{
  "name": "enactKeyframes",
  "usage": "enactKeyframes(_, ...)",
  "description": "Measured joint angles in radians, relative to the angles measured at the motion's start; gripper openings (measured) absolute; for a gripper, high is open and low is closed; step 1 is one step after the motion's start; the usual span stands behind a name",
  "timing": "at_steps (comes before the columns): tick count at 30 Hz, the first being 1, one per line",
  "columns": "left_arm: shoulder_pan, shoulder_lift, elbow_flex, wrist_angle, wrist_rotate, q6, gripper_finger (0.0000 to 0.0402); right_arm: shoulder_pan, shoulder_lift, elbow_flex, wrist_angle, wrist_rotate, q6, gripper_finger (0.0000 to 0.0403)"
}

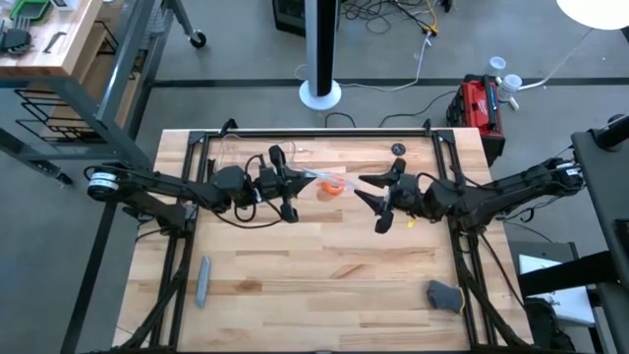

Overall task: Roll bandage
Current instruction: Close the transparent zip bag

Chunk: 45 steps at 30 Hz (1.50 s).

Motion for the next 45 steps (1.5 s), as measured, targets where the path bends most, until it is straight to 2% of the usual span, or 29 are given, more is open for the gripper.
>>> enactKeyframes(10, 0.000, 0.000, 0.000, 0.001, 0.000, -0.003, 0.0000, -0.004, 0.008, 0.009, -0.017, 0.000, -0.009, 0.0092)
enactKeyframes(16, 0.001, 0.000, 0.000, -0.027, 0.000, 0.020, 0.0000, -0.004, 0.007, 0.010, -0.008, 0.002, -0.043, 0.0010)
enactKeyframes(21, 0.005, 0.000, 0.000, -0.127, -0.022, 0.117, 0.0000, -0.004, 0.007, 0.072, -0.142, 0.054, -0.014, 0.0003)
enactKeyframes(27, 0.006, 0.000, 0.001, -0.195, -0.123, 0.172, 0.0000, -0.003, 0.054, 0.204, -0.362, 0.055, 0.021, 0.0002)
enactKeyframes(31, 0.006, 0.000, 0.001, -0.254, -0.183, 0.211, 0.0000, -0.003, 0.105, 0.362, -0.650, 0.067, 0.079, 0.0001)
enactKeyframes(37, 0.006, 0.000, 0.000, -0.266, -0.184, 0.244, 0.0000, -0.004, 0.243, 0.614, -1.000, 0.109, 0.127, 0.0001)
enactKeyframes(42, 0.006, 0.000, 0.006, -0.307, -0.184, 0.244, 0.0000, -0.004, 0.361, 0.770, -1.156, 0.133, 0.116, 0.0000)
enactKeyframes(45, 0.006, 0.000, 0.006, -0.315, -0.184, 0.244, 0.0000, -0.004, 0.389, 0.810, -1.194, 0.160, 0.107, 0.0000)
